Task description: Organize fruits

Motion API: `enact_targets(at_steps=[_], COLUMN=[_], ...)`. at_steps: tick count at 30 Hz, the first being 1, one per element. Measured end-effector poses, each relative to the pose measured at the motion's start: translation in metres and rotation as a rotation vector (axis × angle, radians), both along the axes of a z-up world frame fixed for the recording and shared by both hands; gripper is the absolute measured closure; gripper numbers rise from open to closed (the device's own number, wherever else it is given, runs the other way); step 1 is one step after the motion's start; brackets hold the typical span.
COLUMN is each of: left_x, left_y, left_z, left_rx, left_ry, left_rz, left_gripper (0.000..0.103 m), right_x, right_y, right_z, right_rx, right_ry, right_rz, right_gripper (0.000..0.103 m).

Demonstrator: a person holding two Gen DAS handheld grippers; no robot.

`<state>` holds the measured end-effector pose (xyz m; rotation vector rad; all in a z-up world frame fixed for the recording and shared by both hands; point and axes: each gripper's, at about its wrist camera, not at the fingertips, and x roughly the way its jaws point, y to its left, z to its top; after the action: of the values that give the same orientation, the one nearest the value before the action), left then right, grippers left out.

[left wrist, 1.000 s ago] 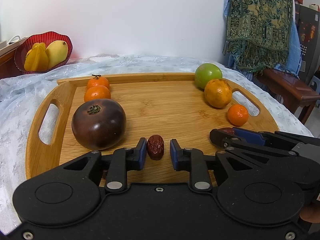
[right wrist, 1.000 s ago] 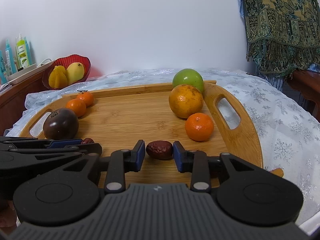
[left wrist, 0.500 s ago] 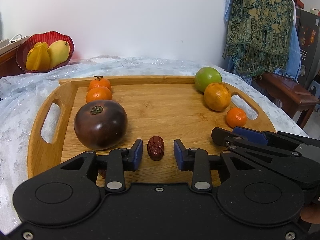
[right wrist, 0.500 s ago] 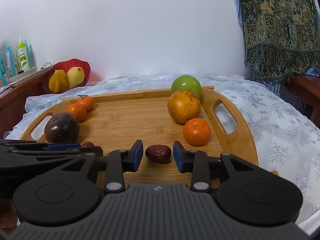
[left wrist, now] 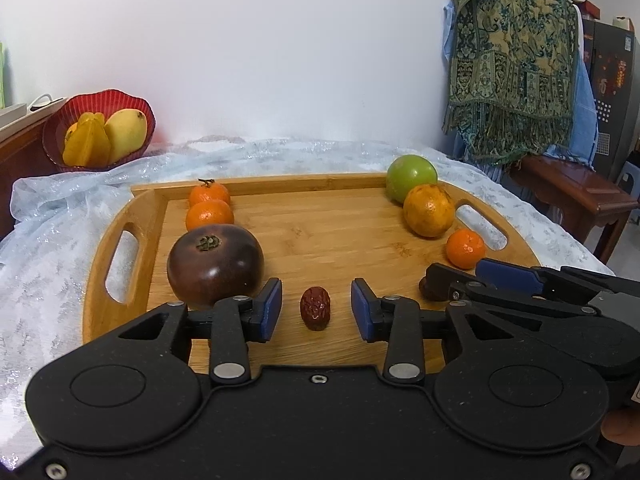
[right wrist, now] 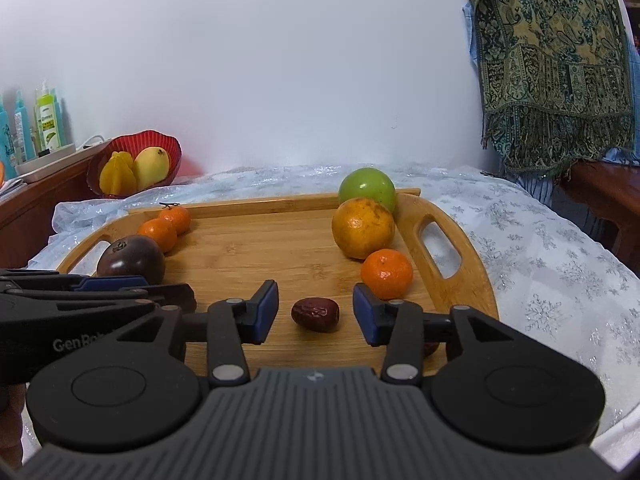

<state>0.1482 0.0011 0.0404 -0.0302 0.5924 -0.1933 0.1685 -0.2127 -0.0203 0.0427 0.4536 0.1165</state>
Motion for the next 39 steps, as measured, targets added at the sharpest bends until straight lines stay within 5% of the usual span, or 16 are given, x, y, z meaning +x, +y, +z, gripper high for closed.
enact_targets(at_steps=[13,21,27,39], left_x=[-0.012,-0.022,-0.029,-0.043], left_y=[0.006,0.009,0.008,0.014], left_z=[0.006,0.014,0.019,0.018], left_rx=[0.013,-0.011,-0.002,0.015], left_ry=[-0.017,-0.043,-0.062,-0.059], left_rz=[0.030,0.048,0.060,0.105], left_gripper=[0.054,0.025,0.015,0.011], right_x=[-0.010,-0.018,-0.024,-0.036], right_y=[-0.001,-0.013,-0.018,-0.017], right_z=[0.004,0.008,0.012,0.014], right_rx=[-0.017,0.012,0.007,-0.039], right_ry=[-0.032,-0.044,-0.073,-0.101], right_rz=[-0.012,-0.062,-0.085,-0.084], right_gripper=[0.033,0.021,0.014,0.003])
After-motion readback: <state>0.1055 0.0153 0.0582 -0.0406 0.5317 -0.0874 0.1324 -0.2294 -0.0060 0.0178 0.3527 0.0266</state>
